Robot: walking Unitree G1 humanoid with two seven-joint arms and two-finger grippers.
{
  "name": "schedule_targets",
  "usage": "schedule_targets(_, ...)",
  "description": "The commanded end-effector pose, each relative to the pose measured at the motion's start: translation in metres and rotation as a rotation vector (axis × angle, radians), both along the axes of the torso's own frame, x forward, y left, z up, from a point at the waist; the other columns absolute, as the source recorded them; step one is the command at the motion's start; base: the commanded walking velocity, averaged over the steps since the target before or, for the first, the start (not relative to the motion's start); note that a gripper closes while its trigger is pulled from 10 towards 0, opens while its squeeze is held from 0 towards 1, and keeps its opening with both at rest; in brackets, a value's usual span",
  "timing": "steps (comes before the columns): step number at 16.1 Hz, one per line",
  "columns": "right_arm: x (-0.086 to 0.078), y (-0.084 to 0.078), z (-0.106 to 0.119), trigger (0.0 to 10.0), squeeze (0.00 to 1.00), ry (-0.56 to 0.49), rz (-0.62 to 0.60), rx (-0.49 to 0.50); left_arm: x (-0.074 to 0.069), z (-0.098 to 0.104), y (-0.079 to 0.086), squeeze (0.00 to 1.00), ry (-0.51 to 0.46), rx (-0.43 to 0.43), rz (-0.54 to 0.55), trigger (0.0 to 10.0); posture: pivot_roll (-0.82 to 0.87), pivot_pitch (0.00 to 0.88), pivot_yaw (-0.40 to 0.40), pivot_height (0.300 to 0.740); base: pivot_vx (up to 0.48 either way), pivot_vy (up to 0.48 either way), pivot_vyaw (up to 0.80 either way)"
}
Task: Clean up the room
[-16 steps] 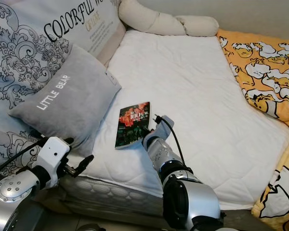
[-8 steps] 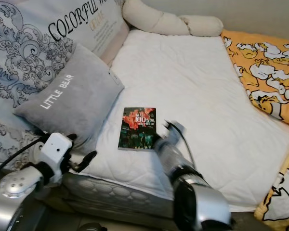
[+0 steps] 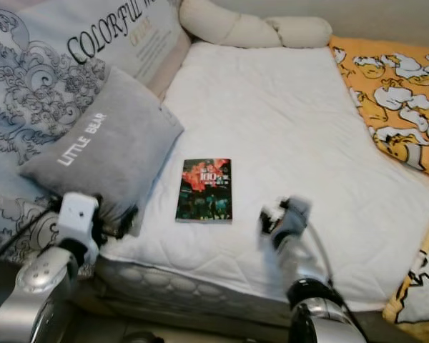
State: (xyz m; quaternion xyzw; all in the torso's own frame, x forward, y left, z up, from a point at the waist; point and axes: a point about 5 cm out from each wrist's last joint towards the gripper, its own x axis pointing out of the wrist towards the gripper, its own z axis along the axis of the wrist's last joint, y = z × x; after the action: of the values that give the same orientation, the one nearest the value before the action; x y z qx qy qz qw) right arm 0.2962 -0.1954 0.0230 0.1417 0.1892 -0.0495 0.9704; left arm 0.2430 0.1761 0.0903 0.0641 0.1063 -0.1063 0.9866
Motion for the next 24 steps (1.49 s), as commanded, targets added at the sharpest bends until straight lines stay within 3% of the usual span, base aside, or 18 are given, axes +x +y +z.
schedule_targets(1,0.006,0.003,0.022,10.0,1.00,-0.100,0.034,-0.024,0.002,0.002,0.000,0.40,-0.020,0.014,0.019,10.0,0.02,0.000,0.040,0.740,0.000,-0.292,0.00)
schedule_targets(3,-0.004,0.009,0.046,10.0,1.00,-0.187,0.054,-0.085,0.001,0.001,-0.003,0.40,-0.025,0.014,0.015,10.0,-0.01,0.000,0.038,0.740,0.000,-0.369,-0.39)
schedule_targets(7,-0.019,0.022,0.047,10.0,1.00,-0.184,0.146,-0.196,0.002,0.004,-0.003,0.40,-0.067,0.012,0.086,10.0,0.01,0.000,0.022,0.740,0.000,-0.368,-0.53)
schedule_targets(10,-0.012,0.029,0.057,10.0,1.00,-0.180,0.153,-0.220,0.003,0.007,0.000,0.40,-0.092,0.025,0.154,10.0,0.03,0.000,0.001,0.740,0.000,-0.372,0.00)
schedule_targets(21,-0.011,0.027,0.058,10.0,1.00,-0.157,0.151,-0.245,0.005,0.007,-0.005,0.37,-0.115,0.018,0.189,10.0,0.03,0.000,-0.011,0.740,0.000,-0.300,0.00)
schedule_targets(24,-0.011,0.030,0.058,10.0,1.00,-0.155,0.150,-0.248,0.007,0.008,-0.006,0.40,-0.120,0.003,0.132,10.0,0.03,0.000,-0.003,0.740,0.000,0.000,0.00)
